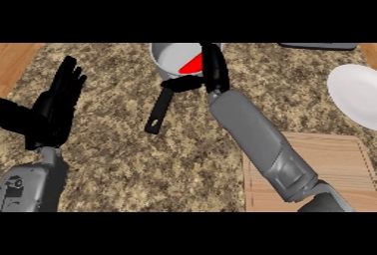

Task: Pick the can from the cutting board and place it in the pot

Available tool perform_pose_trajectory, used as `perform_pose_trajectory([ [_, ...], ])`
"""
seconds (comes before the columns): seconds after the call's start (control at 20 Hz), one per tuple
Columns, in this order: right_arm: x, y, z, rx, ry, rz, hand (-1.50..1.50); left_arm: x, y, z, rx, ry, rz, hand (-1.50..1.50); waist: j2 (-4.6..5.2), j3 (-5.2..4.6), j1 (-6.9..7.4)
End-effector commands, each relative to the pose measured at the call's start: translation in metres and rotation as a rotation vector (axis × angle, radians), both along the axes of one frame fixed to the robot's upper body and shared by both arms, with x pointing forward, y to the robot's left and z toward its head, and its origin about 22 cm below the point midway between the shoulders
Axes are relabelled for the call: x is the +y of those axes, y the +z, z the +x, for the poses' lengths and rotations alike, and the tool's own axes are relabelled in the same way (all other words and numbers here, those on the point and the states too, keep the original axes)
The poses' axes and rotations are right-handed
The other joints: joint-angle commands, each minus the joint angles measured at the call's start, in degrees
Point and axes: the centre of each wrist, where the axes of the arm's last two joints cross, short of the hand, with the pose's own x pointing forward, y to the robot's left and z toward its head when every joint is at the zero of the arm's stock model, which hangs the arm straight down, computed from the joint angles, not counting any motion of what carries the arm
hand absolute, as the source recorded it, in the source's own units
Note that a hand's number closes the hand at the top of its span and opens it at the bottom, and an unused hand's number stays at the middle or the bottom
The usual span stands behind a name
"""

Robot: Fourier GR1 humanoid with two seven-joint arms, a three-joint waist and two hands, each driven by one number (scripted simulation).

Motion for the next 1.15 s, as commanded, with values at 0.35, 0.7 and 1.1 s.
perform_pose_trajectory([
  [0.35,-0.095,-0.024,0.026,0.002,0.07,0.152,-1.5,0.007,0.016,-0.01,0.009,0.036,-0.01,0.0,-1.09,-0.05,-2.73],
  [0.7,-0.131,-0.013,0.037,0.018,0.106,0.132,-1.5,0.008,-0.014,-0.016,0.021,0.044,-0.004,0.0,-1.08,-0.09,-3.05],
  [1.1,-0.145,-0.036,0.028,0.035,0.107,0.122,-1.5,0.041,0.0,-0.003,0.013,0.068,-0.001,0.0,-1.24,-0.11,-3.74],
])
